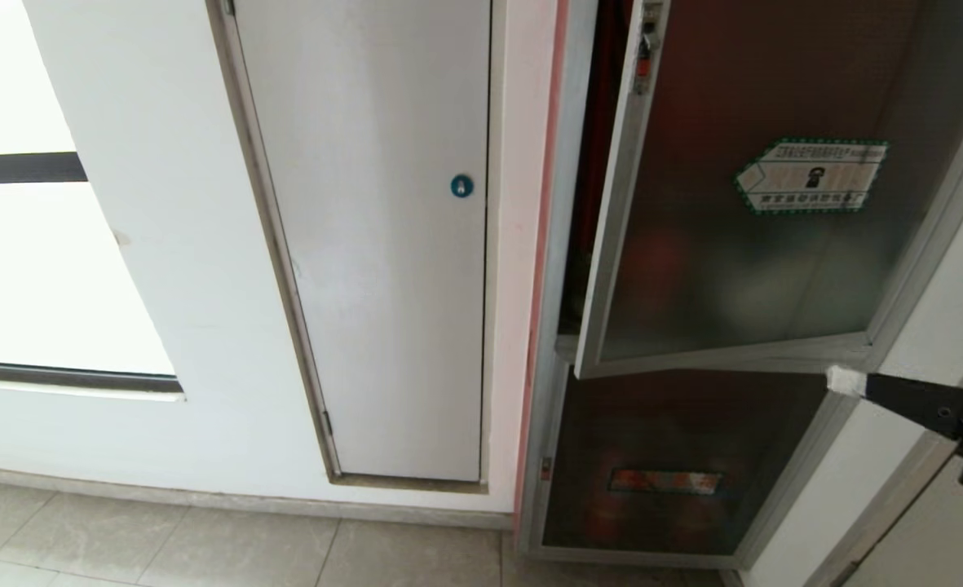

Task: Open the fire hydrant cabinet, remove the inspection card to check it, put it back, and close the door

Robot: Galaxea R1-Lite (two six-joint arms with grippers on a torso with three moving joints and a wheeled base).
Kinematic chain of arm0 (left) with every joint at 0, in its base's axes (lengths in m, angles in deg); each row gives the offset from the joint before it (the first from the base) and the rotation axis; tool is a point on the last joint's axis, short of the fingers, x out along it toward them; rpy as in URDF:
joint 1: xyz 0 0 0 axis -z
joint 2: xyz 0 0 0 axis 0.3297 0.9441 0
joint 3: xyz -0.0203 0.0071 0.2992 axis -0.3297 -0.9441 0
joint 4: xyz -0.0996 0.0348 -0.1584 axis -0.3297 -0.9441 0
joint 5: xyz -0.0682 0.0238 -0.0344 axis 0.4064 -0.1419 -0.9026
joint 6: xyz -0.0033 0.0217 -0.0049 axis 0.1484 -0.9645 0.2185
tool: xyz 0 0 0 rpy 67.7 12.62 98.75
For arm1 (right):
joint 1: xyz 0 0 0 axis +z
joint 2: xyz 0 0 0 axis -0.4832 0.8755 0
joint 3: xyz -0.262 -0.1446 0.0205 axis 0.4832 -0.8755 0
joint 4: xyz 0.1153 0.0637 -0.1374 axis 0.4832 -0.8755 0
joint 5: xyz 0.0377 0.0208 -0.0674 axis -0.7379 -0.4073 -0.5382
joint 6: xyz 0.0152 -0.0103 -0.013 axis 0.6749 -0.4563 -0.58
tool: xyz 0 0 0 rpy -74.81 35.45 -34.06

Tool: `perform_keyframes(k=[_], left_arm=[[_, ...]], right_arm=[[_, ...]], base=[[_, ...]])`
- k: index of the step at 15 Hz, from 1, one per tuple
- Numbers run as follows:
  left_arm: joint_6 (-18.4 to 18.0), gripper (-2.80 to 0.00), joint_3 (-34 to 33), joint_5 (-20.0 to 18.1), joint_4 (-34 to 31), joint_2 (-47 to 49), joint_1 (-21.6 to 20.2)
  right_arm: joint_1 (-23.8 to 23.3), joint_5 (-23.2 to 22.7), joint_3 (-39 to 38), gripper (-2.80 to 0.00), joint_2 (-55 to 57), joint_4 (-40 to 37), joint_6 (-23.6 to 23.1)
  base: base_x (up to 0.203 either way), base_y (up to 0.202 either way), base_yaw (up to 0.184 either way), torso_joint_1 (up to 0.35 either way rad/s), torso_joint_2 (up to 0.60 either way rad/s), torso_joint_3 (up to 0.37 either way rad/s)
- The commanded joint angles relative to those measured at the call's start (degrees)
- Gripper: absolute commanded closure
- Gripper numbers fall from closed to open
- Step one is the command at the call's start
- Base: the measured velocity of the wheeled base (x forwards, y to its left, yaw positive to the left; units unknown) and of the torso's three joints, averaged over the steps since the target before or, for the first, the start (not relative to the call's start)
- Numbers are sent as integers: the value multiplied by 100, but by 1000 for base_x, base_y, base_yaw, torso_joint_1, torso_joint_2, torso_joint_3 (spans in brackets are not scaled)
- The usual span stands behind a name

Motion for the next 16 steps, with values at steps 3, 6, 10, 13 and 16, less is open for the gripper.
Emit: perform_keyframes(k=[3,6,10,13,16], left_arm=[[0,0,-35,-2,3,-1,-2],[0,0,-35,-2,3,-1,6],[0,0,-35,-2,3,-1,6],[0,0,-35,-2,3,-1,1],[0,0,-35,-2,3,5,3]], right_arm=[[187,562,-485,0,-1840,-552,-92],[179,1851,-855,0,-2573,-656,-181],[170,3131,-1227,0,-3225,-695,-721],[-14,3602,-1355,0,-3650,-721,-818],[-394,3737,-1559,0,-4107,-722,-1120]], base=[[0,0,0,0,0,0],[0,0,0,0,0,0],[0,0,0,0,0,0],[0,0,0,0,0,0],[0,0,0,0,0,0]])
